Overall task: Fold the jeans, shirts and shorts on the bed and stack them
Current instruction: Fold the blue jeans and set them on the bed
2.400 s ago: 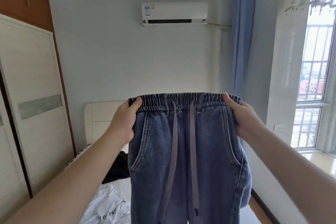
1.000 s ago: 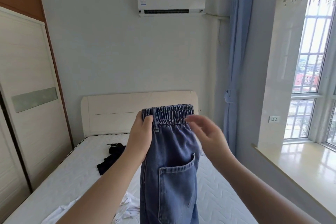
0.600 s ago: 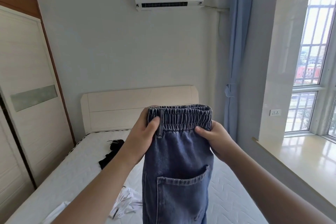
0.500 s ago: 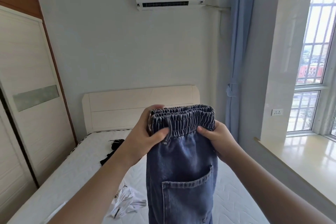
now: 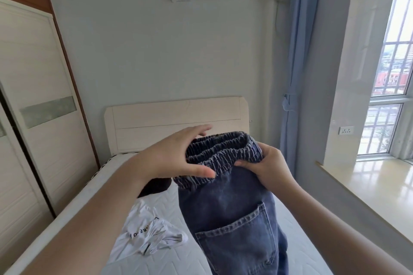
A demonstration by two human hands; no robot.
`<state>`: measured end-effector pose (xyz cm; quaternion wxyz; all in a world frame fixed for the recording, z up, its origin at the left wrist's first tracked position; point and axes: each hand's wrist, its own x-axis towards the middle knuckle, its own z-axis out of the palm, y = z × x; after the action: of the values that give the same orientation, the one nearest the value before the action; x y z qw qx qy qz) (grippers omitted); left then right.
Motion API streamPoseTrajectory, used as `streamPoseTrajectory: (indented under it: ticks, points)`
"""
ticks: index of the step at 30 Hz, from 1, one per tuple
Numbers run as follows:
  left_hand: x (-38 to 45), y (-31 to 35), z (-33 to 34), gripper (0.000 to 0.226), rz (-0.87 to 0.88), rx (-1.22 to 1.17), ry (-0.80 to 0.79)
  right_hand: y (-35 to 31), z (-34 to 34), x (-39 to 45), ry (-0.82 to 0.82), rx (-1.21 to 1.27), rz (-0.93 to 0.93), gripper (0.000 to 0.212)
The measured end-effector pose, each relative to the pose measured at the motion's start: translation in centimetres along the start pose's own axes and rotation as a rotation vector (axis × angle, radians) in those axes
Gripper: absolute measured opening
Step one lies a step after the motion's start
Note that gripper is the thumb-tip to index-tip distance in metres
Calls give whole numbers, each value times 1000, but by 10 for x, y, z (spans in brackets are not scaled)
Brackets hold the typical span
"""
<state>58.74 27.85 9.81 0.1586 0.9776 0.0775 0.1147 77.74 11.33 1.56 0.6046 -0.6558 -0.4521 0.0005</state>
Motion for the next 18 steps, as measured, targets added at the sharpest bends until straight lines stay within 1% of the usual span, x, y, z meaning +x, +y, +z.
streamPoseTrajectory:
  ticks: [1, 2, 4, 5, 6, 7, 9, 10, 11, 15, 17, 18]
  points:
    - [8, 8, 3, 117, 7, 121, -42, 0, 2, -1, -12, -1, -19, 40]
    - [16, 15, 5, 126, 10, 194, -92, 0, 5, -1, -22, 12, -43, 38]
    - [30, 23, 6, 136, -14, 195, -176, 1, 6, -2, -29, 21, -75, 36]
    - [35, 24, 5, 135, -27, 176, -200, 1, 5, -2, -26, 15, -77, 37]
    - [39, 25, 6, 131, -33, 162, -208, 1, 3, -3, -24, 7, -69, 37]
    - [42, 25, 10, 119, -31, 145, -200, 2, 0, -4, -24, -9, -59, 35]
    - [44, 23, 25, 77, -33, 102, -144, 8, -6, -6, -35, -50, -31, 30]
    - [45, 22, 33, 60, -45, 83, -121, 13, -7, -7, -41, -54, -16, 29]
    - [45, 20, 42, 52, -56, 61, -114, 18, -9, -9, -47, -50, 2, 29]
    - [46, 9, 70, 43, -90, -22, -118, 45, -11, -20, -103, -46, 55, 26]
    - [46, 5, 82, 48, -125, -63, -138, 62, -16, -31, -171, -49, 93, 25]
    - [45, 3, 87, 53, -139, -71, -152, 74, -18, -39, -205, 2, 132, 26]
